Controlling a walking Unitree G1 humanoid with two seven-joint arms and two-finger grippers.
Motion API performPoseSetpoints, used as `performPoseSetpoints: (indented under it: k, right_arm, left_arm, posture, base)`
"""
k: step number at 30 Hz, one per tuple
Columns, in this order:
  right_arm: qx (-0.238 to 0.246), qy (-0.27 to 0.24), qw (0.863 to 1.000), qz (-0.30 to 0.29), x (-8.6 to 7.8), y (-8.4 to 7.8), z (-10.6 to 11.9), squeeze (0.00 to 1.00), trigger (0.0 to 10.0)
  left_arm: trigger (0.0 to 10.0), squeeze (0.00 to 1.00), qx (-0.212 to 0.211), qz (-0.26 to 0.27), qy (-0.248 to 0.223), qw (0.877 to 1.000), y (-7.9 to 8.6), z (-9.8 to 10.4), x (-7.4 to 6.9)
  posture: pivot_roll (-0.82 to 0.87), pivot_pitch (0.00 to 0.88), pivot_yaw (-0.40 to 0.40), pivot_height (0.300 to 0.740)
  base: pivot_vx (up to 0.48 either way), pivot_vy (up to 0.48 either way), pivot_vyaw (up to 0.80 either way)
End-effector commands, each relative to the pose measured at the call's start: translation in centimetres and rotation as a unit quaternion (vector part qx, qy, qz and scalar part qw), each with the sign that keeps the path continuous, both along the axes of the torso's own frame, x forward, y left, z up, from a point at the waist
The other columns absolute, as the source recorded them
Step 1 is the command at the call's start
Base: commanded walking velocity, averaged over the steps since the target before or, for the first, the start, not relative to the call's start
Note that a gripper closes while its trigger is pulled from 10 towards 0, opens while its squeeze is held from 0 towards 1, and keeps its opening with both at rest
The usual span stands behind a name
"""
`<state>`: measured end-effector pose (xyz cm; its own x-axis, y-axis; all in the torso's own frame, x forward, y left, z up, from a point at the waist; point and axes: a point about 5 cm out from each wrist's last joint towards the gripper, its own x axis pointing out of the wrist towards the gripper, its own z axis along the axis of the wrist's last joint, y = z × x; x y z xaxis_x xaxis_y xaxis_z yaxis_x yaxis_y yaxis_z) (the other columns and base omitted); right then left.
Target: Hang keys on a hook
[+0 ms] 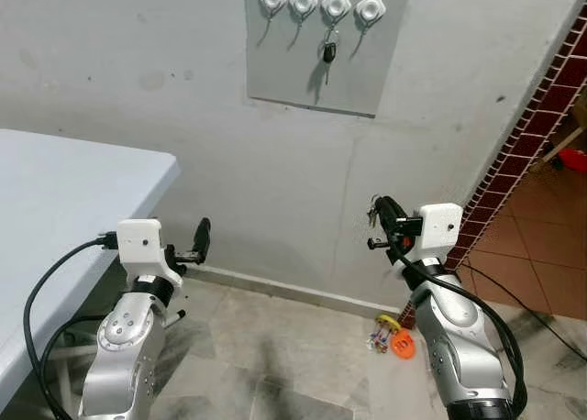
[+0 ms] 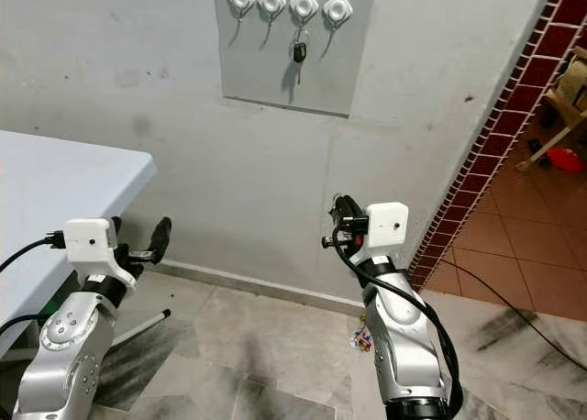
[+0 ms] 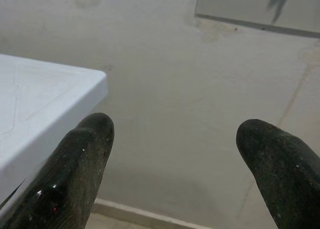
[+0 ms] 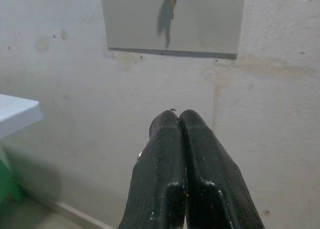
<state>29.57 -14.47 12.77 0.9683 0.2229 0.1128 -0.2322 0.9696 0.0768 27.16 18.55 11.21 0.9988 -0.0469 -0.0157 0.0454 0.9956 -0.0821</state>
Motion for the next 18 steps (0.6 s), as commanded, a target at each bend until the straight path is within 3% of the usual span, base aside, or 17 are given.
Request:
performPoseSetpoints:
  k: [1,18]
  right_arm:
    - [0.003,-0.007,1.0,0.001,0.04,0.13,0.26,0.0,10.0]
    - [0.008,-0.003,1.0,-0.003,-0.26,0.14,0.12,0.0,10.0]
  left_arm:
    - [10.0,0.0,0.007,-0.002,-0.007,1.0,0.05,0.45,-0.11]
    - [10.0,0.0,0.008,-0.004,-0.004,1.0,0.01,0.48,-0.32]
  posture:
    - [-0.06,0.0,-0.017,0.74]
    - [-0.06,0.0,-0.013,0.74]
  base:
    - [0.296,0.0,0.0]
    - [0.295,0.0,0.0]
